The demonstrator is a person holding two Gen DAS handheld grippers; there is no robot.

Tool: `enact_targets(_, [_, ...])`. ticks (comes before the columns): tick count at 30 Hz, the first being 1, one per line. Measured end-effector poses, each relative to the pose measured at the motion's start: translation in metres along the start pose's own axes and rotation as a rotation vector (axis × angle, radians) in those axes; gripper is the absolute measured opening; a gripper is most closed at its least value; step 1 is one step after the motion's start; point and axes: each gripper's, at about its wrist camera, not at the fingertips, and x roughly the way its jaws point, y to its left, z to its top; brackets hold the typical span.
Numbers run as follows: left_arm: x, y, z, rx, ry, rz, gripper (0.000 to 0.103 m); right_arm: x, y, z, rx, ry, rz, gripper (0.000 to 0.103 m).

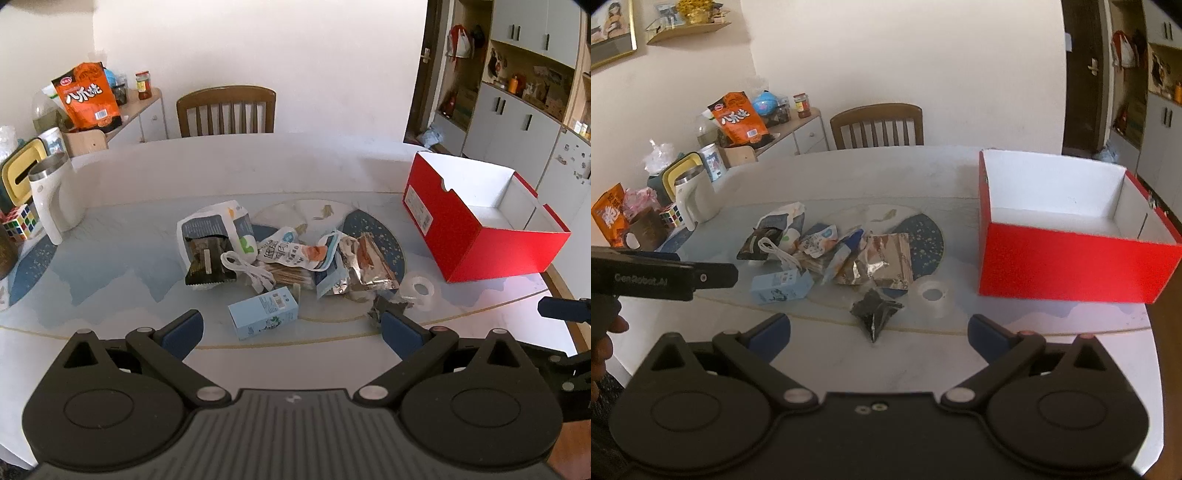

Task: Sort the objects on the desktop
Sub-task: 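Reach the left tool toward the light-blue carton while the right tool approaches the dark packet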

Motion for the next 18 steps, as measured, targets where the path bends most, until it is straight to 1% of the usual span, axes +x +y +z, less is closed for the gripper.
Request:
enact_targets(8, [-0.001,-0.003,0.0,0.018,-0.011,-0.029,0.103,-0.001,-0.001,0.002,-0.04,-0.021,-0.001,0.1])
enact_targets(11, [0.002,-0.002,0.0,0.022,-0.021,-0.023,0.103,0.002,-0.002,0.003,-0.038,-0.025,-0.008,0.1])
enact_targets(15, [0.01,0.004,-0.001,0.026,-0.024,-0.017,0.103,0.009,0.001,0.003,-0.039,-0.011,-0.018,0.099])
enact_targets(18, [0.019,0.009,-0.003,0.038,-0.023,-0.029,0.103,0.018,0.004,0.002,-0.042,-0.002,-0.025,0.097])
